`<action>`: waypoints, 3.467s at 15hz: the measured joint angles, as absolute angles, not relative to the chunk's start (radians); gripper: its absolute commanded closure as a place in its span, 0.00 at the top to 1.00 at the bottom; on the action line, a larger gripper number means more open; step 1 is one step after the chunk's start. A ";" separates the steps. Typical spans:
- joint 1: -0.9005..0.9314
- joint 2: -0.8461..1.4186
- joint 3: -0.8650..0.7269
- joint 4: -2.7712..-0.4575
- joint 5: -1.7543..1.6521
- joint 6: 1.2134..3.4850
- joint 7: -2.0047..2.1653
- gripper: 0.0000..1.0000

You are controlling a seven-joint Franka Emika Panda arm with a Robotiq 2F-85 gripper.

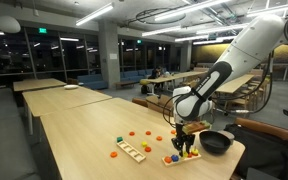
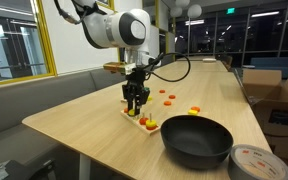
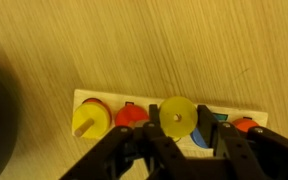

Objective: Place the yellow ring at the front of the table on the wooden board, remove the yellow ring on the right from the wooden board

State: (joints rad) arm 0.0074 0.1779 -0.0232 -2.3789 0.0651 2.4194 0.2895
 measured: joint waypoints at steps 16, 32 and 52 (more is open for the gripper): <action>0.010 0.179 -0.026 -2.401 0.065 2.419 0.289 0.17; 0.011 0.160 -0.025 -2.363 0.064 2.419 0.287 0.17; 0.009 0.208 -0.032 -2.325 0.062 2.416 0.278 0.17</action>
